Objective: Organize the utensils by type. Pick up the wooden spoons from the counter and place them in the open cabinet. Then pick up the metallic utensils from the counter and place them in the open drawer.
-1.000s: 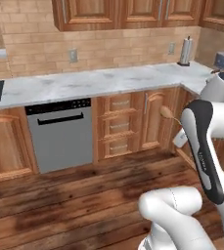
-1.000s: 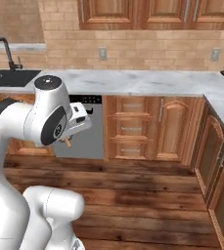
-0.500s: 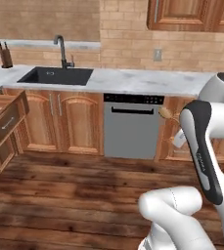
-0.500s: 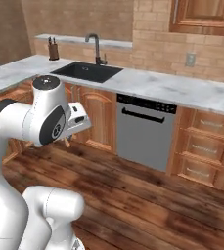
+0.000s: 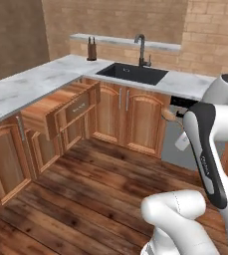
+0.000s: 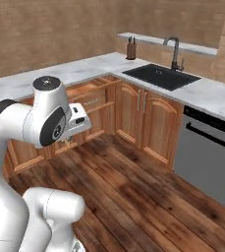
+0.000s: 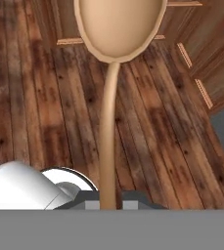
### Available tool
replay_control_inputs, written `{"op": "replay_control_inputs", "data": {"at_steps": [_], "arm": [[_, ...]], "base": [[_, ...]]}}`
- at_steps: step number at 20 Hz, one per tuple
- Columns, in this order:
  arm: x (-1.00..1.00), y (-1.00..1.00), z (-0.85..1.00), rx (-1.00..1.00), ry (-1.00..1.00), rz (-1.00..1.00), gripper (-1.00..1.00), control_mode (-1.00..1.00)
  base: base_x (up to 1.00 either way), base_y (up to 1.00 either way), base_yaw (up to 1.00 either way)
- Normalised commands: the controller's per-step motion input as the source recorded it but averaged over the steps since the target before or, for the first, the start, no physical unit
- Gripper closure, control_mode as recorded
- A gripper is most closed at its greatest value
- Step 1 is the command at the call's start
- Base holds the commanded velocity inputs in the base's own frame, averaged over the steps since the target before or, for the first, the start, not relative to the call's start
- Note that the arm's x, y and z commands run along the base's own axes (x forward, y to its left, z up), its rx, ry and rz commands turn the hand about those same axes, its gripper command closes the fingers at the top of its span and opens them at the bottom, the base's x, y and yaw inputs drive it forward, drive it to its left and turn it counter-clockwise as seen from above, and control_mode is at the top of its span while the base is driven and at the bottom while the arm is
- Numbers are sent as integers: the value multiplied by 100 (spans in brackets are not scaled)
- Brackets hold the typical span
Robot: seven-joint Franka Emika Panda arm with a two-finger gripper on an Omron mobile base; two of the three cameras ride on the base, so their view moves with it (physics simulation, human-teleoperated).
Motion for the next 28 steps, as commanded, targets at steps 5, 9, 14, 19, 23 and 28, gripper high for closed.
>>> {"op": "replay_control_inputs", "data": {"at_steps": [5,9,14,19,23,28], "arm": [[0,0,0,0,0,0,100,100],[0,0,0,0,0,0,100,100],[0,0,0,0,0,0,100,100],[0,0,0,0,0,0,100,100],[0,0,0,0,0,0,100,100],[0,0,0,0,0,0,100,100]], "base": [[58,-3,53],[36,0,19],[47,1,23],[50,-15,44],[69,-45,55],[39,-47,47]]}}
